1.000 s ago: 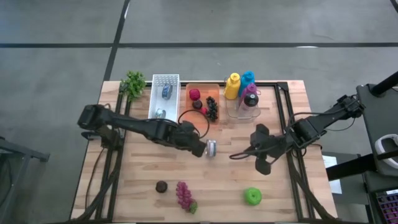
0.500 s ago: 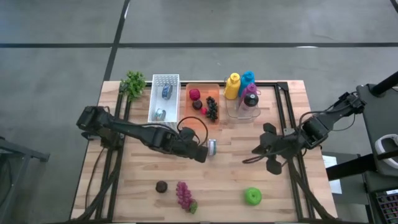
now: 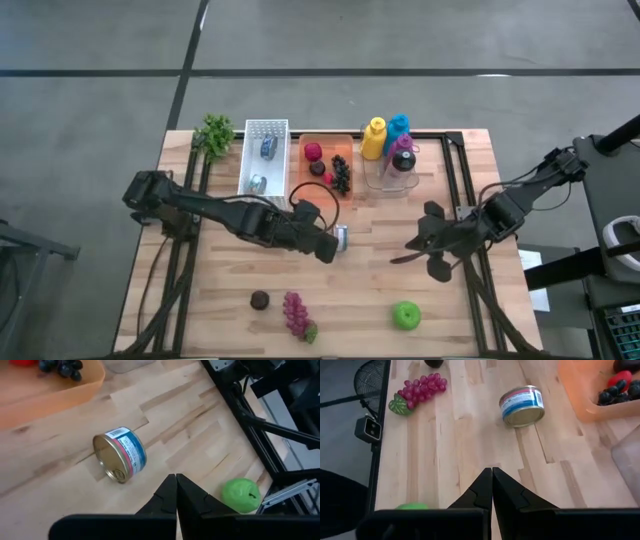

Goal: Pick & Place Food Item
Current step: Put the blue tuna can into the white bin

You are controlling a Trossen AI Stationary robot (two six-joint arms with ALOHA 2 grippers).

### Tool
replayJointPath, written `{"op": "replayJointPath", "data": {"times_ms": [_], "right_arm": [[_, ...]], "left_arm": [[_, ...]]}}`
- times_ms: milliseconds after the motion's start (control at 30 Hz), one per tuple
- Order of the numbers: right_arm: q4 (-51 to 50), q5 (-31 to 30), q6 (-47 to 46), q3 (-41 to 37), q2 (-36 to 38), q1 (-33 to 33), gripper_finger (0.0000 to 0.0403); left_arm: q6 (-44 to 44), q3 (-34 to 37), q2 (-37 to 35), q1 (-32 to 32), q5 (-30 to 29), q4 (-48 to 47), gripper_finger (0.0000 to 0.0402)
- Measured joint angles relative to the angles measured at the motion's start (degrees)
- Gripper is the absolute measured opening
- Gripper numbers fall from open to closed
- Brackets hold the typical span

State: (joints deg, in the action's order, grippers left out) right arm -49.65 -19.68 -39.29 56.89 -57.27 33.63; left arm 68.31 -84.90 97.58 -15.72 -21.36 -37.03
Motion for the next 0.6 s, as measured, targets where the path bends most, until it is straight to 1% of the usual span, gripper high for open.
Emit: {"op": "replayJointPath", "data": {"times_ms": [233, 300, 367, 533, 600], "right_arm": [[6.6, 0.0, -0.1, -3.4, -3.4, 0.0, 0.0008], [6.8, 0.0, 0.2, -3.6, -4.4, 0.0, 0.0008], [6.9, -0.7, 0.3, -3.6, -5.1, 0.0, 0.0008], [7.0, -2.2, 0.3, -3.2, -5.2, 0.0, 0.0008], [7.2, -3.0, 0.3, -3.1, -4.8, 0.0, 0.0008]], "left_arm": [[-1.5, 0.0, 0.0, -1.1, -0.4, 0.1, 0.0000], [-2.1, 0.0, 0.1, -1.6, -0.7, 0.4, 0.0000], [-3.5, 0.0, 0.3, -1.9, -1.9, 3.1, 0.0000], [-9.5, -4.0, 1.3, -2.0, -2.8, 4.1, 0.0000], [-11.1, -6.0, 2.9, -2.2, -3.1, 3.3, 0.0000]]}}
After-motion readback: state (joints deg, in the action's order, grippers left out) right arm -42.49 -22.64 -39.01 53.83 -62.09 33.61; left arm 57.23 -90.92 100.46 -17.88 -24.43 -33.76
